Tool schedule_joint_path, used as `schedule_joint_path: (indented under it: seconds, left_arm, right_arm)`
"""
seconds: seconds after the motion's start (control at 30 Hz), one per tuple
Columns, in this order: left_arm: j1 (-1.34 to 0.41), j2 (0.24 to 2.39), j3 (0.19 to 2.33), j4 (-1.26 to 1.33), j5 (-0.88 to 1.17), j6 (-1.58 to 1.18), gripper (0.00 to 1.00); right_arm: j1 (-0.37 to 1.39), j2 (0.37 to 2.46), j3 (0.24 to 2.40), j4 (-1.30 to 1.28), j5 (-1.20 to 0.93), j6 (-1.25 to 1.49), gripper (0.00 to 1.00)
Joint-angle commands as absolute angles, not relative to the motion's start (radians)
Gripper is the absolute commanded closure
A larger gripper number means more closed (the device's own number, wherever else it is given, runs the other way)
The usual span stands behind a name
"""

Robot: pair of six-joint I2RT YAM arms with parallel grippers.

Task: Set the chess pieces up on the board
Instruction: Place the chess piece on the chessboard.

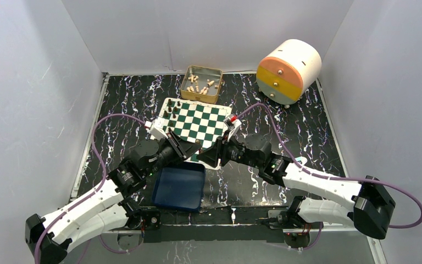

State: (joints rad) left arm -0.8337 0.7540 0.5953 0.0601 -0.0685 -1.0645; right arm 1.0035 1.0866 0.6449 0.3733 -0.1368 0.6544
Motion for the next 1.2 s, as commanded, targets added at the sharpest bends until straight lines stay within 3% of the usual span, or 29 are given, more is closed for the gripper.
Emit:
schedule_joint_path:
  seconds: [0.0, 0.1, 0.27, 0.3, 0.37, 0.43, 0.53, 0.9, 1.17]
  left_arm:
    - [-0.837, 0.749, 0.583, 0.109, -0.061, -1.074, 1.0]
    - [-0.837, 0.747, 0.577, 0.112, -0.057, -1.074, 1.0]
    - [-0.837, 0.757, 0.58, 0.09, -0.039, -1.042, 1.0]
    - [-0.836, 0.763, 0.588, 0.074, -0.031, -1.033, 0.98]
    - [-0.837, 0.773, 0.614, 0.038, -0.015, -1.017, 0.81]
    - [-0.837, 0.784, 0.647, -0.008, -0.003, -0.99, 0.61]
    - [-0.837, 0.791, 0.687, -0.071, 0.038, -0.965, 0.5]
    - [-0.836, 0.828, 0.872, -0.237, 0.214, -0.885, 0.48]
    - [-0.837, 0.84, 0.971, -0.379, 0.215, -0.835, 0.53]
  right_arm:
    - [1.008, 1.097, 0.711, 0.428, -0.091, 0.652, 0.44]
    - [1.008, 1.105, 0.716, 0.421, -0.063, 0.657, 0.52]
    - [1.008, 1.104, 0.699, 0.459, -0.043, 0.618, 0.83]
    - [1.008, 1.101, 0.694, 0.464, -0.045, 0.585, 0.87]
    - [1.008, 1.094, 0.679, 0.481, -0.073, 0.516, 0.91]
    - [1.008, 1.083, 0.658, 0.489, -0.126, 0.422, 0.93]
    - [1.008, 1.042, 0.62, 0.487, -0.186, 0.307, 0.93]
    - [1.008, 0.897, 0.534, 0.513, -0.325, 0.037, 0.92]
    - [1.007, 0.863, 0.511, 0.546, -0.382, 0.002, 0.93]
